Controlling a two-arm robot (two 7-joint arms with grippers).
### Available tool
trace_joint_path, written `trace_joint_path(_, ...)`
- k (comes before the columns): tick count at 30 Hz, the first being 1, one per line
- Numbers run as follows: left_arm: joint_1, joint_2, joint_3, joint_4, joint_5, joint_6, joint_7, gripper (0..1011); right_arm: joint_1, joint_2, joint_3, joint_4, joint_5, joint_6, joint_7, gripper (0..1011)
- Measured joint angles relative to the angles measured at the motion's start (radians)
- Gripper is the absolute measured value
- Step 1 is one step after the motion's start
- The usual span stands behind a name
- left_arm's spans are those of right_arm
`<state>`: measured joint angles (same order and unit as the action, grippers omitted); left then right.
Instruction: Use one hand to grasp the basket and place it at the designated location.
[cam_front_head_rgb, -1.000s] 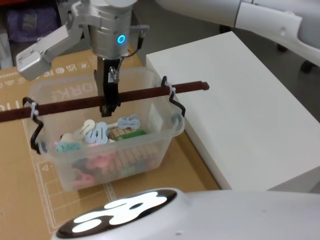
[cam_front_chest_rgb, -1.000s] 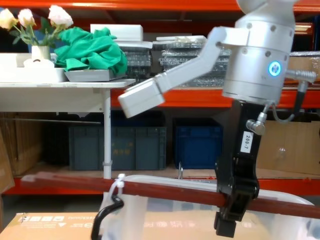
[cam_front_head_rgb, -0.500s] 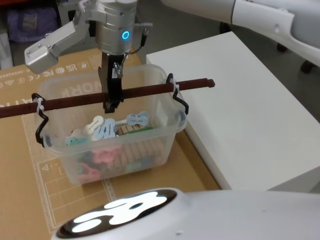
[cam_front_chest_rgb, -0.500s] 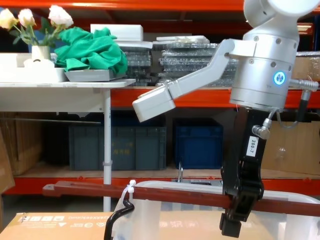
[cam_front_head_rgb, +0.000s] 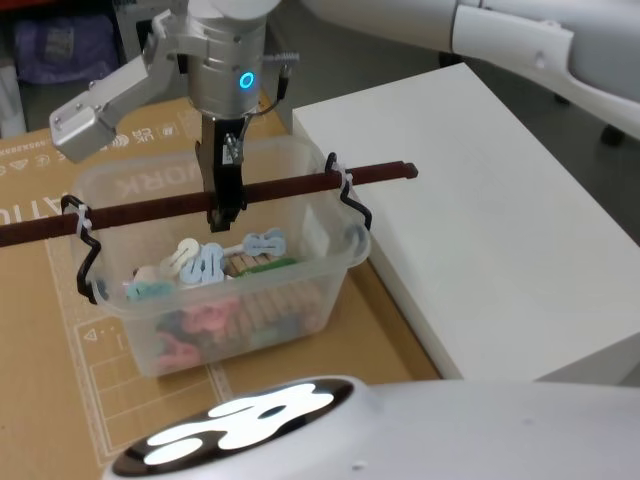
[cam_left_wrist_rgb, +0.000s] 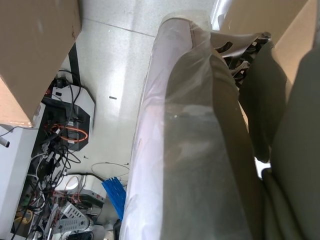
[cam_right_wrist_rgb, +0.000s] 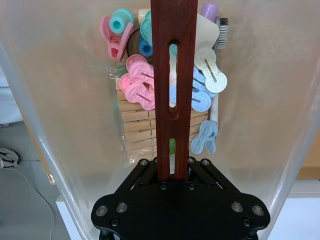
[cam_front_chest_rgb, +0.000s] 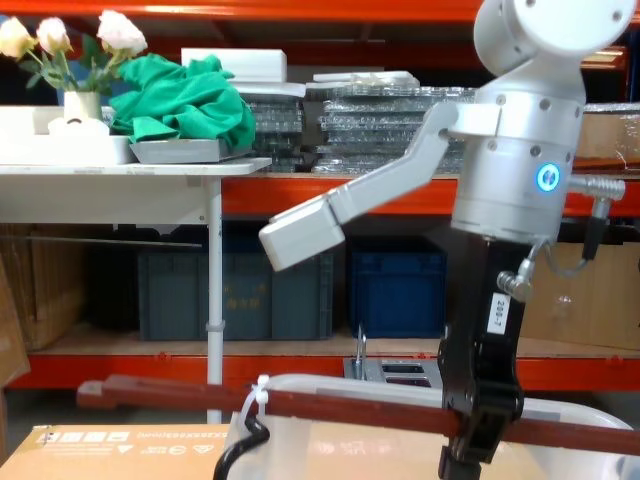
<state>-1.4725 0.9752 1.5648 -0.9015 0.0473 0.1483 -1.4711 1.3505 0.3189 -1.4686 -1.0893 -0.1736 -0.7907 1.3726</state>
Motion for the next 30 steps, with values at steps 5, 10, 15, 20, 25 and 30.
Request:
trace_joint_path(5, 0.000, 0.000, 0.000, 0.000, 0.000, 0.000, 0.000, 0, -0.007, -0.013, -0.014, 0.022, -0.002, 0.000, -0.010, 98)
trace_joint_path(10, 0.000, 0.000, 0.000, 0.000, 0.000, 0.000, 0.000, 0, -0.014, -0.025, -0.030, 0.039, -0.005, 0.002, -0.025, 98)
trace_joint_path(15, 0.000, 0.000, 0.000, 0.000, 0.000, 0.000, 0.000, 0, -0.018, -0.032, -0.043, 0.048, -0.011, 0.004, -0.038, 97)
trace_joint_path(20, 0.000, 0.000, 0.000, 0.000, 0.000, 0.000, 0.000, 0, -0.019, -0.035, -0.053, 0.052, -0.012, 0.006, -0.046, 97)
trace_joint_path(25, 0.000, 0.000, 0.000, 0.000, 0.000, 0.000, 0.000, 0, -0.017, -0.041, -0.068, 0.054, -0.019, 0.016, -0.048, 97)
trace_joint_path(30, 0.000, 0.000, 0.000, 0.000, 0.000, 0.000, 0.000, 0, -0.018, -0.041, -0.067, 0.054, -0.018, 0.016, -0.048, 97)
